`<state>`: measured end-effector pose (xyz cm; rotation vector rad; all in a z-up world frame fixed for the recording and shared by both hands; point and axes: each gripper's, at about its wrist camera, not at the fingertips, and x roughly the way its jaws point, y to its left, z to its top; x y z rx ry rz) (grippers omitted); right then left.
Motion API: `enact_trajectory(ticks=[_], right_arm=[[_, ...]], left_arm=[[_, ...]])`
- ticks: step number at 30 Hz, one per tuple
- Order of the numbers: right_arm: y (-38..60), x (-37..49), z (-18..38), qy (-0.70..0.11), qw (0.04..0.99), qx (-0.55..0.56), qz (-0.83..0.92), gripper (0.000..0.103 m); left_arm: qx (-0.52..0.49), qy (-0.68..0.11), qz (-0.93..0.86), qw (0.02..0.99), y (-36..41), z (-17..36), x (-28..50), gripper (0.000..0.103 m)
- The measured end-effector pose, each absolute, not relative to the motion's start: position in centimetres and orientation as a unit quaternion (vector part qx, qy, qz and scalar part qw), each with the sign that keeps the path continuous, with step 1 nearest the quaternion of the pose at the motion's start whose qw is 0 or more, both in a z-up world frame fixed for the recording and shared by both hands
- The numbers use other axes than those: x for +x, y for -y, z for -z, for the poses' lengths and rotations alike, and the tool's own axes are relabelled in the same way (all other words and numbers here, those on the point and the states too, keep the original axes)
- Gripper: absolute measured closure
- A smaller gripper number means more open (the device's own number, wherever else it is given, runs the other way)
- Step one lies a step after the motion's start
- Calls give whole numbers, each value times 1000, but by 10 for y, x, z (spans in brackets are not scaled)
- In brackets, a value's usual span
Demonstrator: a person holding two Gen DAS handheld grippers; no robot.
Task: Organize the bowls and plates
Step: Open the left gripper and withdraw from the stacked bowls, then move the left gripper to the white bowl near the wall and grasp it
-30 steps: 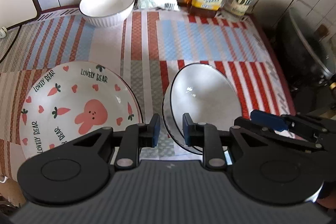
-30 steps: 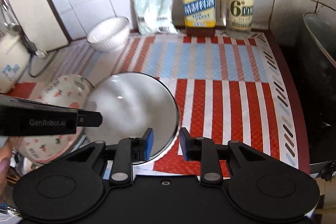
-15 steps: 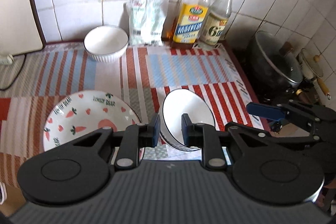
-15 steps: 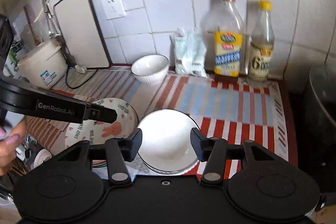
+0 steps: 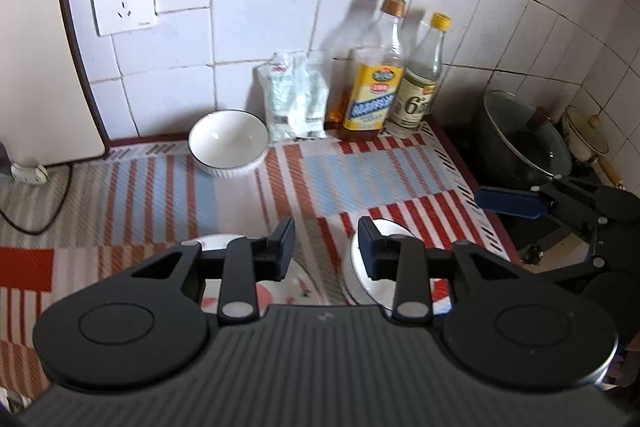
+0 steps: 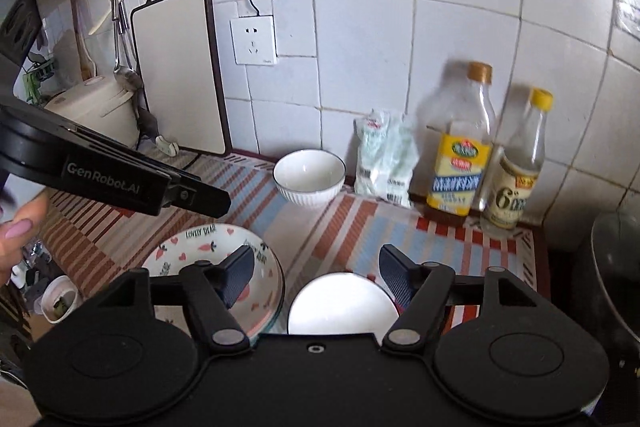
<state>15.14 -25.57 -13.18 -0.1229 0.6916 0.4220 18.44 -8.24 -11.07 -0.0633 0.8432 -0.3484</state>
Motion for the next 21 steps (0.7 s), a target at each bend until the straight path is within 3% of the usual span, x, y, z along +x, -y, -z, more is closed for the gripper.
enact_trajectory(ticks=[9,12,21], right_arm=[[207,196,127,-330,922,-36,-199,26],[193,221,131,-332,924,-15,-187,18],[164,291,179,-361,920,59,-139,19]], left_arm=[[-5,-386,177,905,26,97,232,62],[-23,-383,183,905,2,97,257,55],[-42,-411,205,887,-31,153,346,50]])
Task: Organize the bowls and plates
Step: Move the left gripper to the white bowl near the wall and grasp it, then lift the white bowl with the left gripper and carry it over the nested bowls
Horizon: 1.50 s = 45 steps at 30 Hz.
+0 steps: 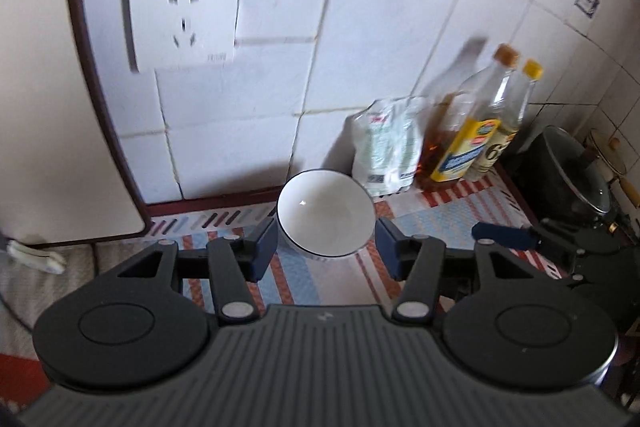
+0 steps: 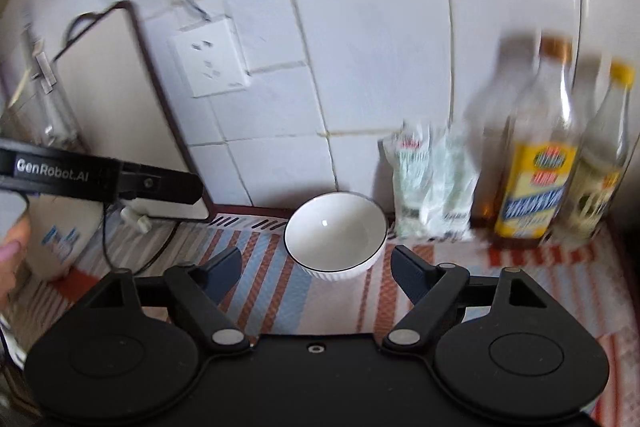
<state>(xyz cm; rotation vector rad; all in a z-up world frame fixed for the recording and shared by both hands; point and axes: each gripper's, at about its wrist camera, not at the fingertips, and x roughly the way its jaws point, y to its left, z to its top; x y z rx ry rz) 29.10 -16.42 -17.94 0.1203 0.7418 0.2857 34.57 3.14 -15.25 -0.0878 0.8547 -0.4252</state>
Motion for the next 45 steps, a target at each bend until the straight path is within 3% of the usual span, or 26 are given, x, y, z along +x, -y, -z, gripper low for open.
enact_trajectory(ticks=[7,12,18,21,26,32,45], right_arm=[[159,334,232,-411,901,115,-79,28],[155,349,249,-427,890,151,-49,28],[153,373,269,-449,873,190,-16,37],[152,384,276,-466,863,196,8,47],[150,395,286,-486,850,203,30,79],[148,401,292,-499,843,196,55,81],[137,386,265,-498,852,153,55,82]], left_arm=[[-28,-472,202,857,-22,222,401,53],[-23,-490,204,847,-13,249,425,57],[3,-503,185,844,-5,267,446,80],[-6,-511,191,838,-7,274,455,84],[-20,-519,196,832,-6,284,462,90],[-45,-514,202,833,-10,285,458,92],[58,-474,198,856,13,252,421,93]])
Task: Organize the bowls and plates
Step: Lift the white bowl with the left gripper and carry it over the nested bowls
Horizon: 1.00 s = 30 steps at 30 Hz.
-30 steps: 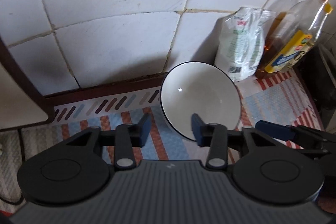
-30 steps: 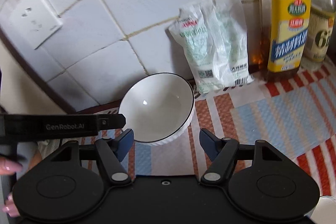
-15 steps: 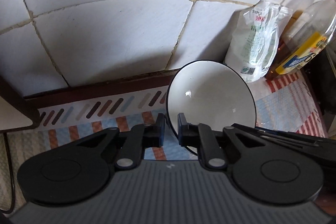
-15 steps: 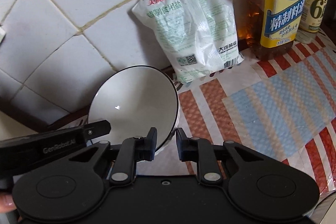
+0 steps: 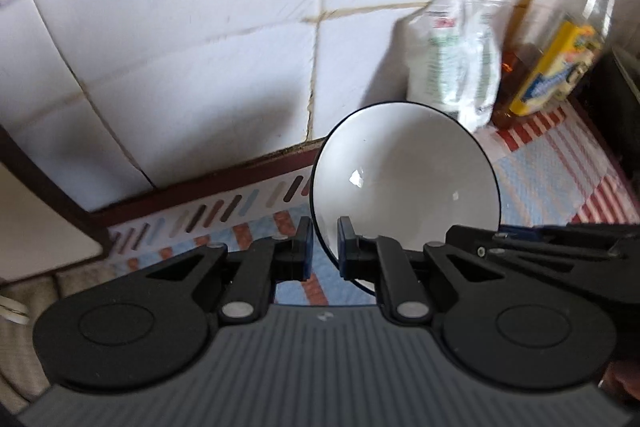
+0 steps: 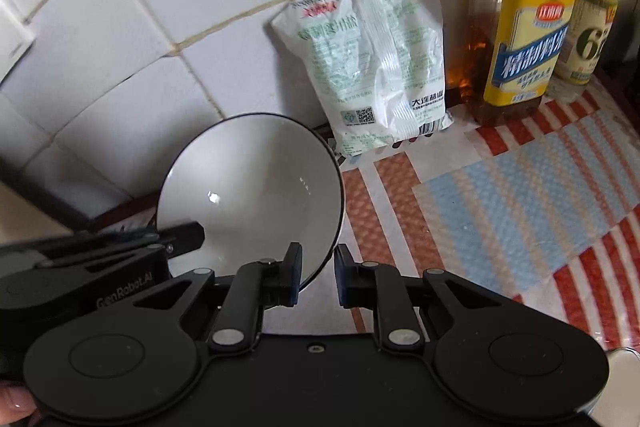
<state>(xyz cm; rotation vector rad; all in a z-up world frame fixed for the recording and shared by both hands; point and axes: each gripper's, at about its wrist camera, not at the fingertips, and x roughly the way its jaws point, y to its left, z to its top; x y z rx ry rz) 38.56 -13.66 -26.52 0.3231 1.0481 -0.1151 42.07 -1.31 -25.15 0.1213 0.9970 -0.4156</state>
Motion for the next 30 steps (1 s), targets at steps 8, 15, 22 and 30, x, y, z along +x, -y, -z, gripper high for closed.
enact_trajectory(ticks=[8,15,22,30], right_arm=[[143,339,227,-487,859,153,38,82],[161,276,196,-478,868,133,4,82],[195,226,166,-473,874,110,-30,82],[239,192,149,-466,877,106,-57,81]], left_arm=[[45,-457,204,865,11,208,370,93],[17,-456,201,867,27,182,305,92],[-1,-467,188,864,55,167,248,91],[-14,-467,181,865,92,154,208,91]])
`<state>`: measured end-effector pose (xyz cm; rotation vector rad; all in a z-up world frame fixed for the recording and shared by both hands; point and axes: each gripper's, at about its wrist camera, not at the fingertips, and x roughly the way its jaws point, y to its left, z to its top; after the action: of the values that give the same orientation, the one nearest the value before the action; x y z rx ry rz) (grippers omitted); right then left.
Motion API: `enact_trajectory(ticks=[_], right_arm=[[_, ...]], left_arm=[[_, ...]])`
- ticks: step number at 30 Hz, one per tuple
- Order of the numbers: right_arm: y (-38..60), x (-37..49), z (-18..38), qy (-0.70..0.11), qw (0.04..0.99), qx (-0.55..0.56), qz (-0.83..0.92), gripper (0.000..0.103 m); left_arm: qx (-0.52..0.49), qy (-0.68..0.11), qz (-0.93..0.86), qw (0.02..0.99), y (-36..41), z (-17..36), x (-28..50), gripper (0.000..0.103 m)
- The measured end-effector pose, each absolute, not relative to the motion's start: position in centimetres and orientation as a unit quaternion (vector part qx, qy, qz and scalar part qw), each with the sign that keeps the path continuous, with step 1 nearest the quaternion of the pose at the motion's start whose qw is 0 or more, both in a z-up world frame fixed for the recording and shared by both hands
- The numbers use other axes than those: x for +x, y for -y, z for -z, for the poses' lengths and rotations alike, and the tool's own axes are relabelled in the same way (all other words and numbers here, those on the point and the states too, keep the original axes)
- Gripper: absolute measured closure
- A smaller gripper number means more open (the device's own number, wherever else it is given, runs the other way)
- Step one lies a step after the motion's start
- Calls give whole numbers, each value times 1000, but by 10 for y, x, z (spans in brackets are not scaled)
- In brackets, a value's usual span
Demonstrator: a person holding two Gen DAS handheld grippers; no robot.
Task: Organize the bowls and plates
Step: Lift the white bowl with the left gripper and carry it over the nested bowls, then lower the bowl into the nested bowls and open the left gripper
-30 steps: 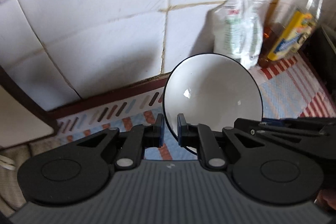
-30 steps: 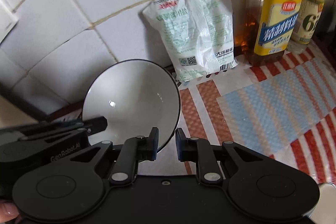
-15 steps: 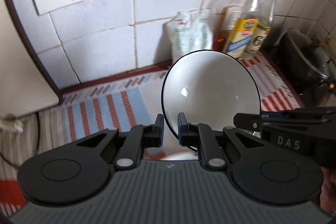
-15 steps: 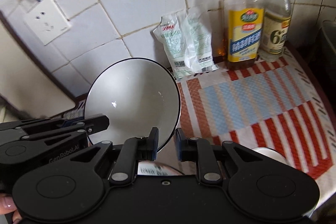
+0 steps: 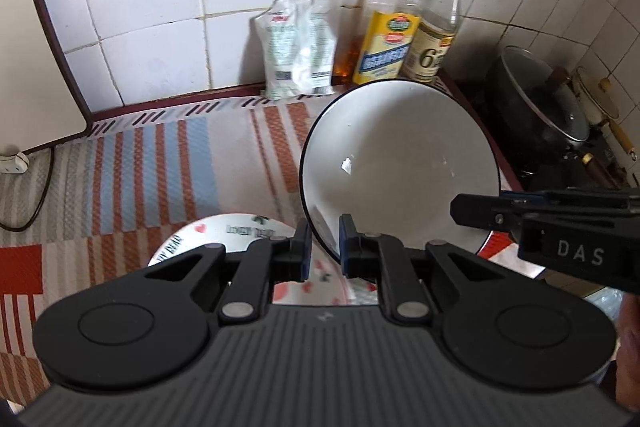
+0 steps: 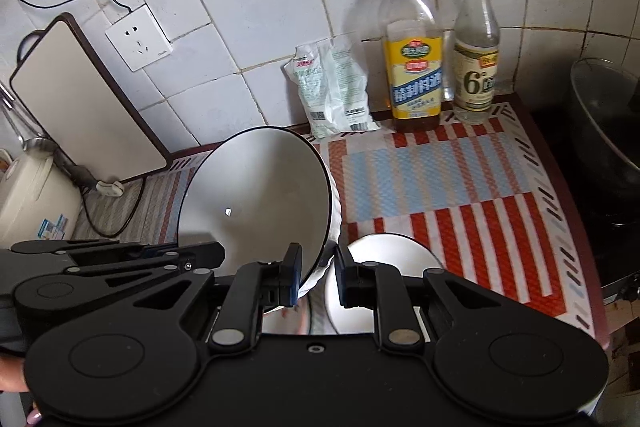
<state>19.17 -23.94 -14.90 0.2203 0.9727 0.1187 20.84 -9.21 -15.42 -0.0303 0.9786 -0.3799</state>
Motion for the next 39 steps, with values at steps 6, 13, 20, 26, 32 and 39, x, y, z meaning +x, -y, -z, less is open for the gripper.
enact_trajectory(ticks=[6,13,20,26,32,39], right_arm=[[274,178,155,-470,871,126,-64,82],[298,172,176,-485,863,128,-55,82],[311,184,208,-500,856,117,-61,82],[306,188,224,-509,856,64,-60,82],[298,188,229,-511,857,18,-64,81],[291,184,237,-500,863,-48,-63,77]], left_arm=[[-6,-470,175,865,124,154,197,91],[0,-492,169,854,153,179,198,92],[5,-521,146,841,170,210,208,91],[31,-522,138,841,184,215,210,91],[36,-537,113,835,188,215,210,91],[35,-545,96,832,193,214,212,92]])
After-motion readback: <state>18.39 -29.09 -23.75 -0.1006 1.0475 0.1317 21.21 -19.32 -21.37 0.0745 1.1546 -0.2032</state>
